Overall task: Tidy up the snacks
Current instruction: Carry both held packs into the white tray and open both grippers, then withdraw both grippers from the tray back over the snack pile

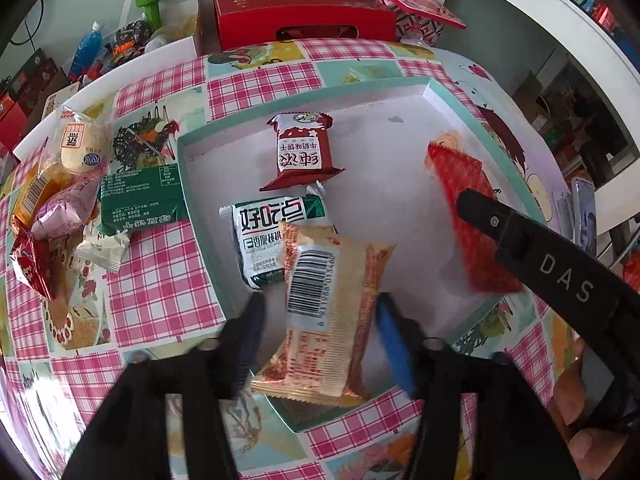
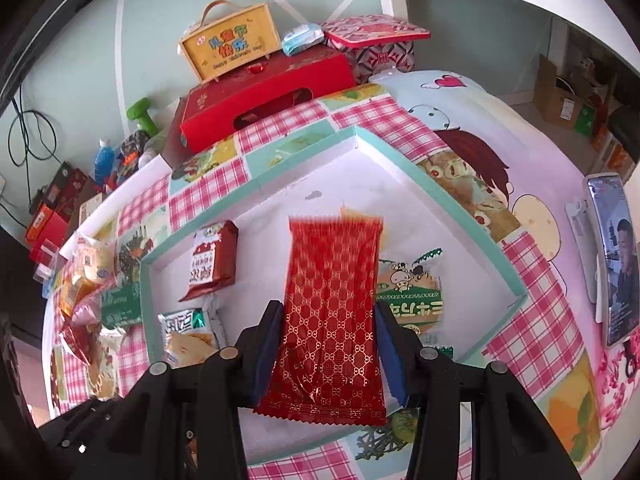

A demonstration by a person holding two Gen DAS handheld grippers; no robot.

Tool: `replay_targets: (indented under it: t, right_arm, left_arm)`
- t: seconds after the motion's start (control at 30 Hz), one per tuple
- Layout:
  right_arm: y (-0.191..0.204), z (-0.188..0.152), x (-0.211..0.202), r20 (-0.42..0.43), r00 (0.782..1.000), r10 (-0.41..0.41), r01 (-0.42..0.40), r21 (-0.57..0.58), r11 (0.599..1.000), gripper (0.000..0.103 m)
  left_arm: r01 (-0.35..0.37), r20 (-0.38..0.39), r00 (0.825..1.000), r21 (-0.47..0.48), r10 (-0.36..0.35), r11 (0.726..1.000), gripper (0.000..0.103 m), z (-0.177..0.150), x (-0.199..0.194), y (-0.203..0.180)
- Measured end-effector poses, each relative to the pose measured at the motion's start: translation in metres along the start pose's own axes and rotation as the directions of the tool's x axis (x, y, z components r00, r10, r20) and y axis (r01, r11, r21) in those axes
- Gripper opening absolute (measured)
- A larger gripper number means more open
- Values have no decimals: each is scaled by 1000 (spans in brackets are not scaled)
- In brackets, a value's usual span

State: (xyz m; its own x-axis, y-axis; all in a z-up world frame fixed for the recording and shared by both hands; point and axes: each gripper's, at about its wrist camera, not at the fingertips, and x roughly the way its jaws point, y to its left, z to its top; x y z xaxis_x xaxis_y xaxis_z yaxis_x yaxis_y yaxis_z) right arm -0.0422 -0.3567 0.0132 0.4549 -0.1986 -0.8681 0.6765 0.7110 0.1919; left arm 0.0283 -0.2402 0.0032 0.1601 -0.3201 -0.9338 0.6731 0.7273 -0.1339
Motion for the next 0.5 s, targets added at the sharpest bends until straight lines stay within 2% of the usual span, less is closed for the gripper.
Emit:
replay_targets:
  t: [0.27,0.33,0.4,0.5]
  right_arm:
    - [-3,-1,5,-23,1000,-9,9,9,1000,63]
    - [-3,-1,7,-30,999,-15,15,10,1000,72]
    - [-4,-1,9,-38,999,-20,21,13,1000,75]
    - [-6,-1,11,-46,999,-19,20,20,1000,79]
  left_arm:
    - [1,-12,1000,-15,-1,1000,68,-2,-4,3]
    - [4,-9,1000,-23,-5,1000,71,-2,-6,5]
    - [10,-3,1000,-32,-10,999,82,-2,-7,6]
    - [14,1,1000,-41,-14,999,82,-3,-10,10]
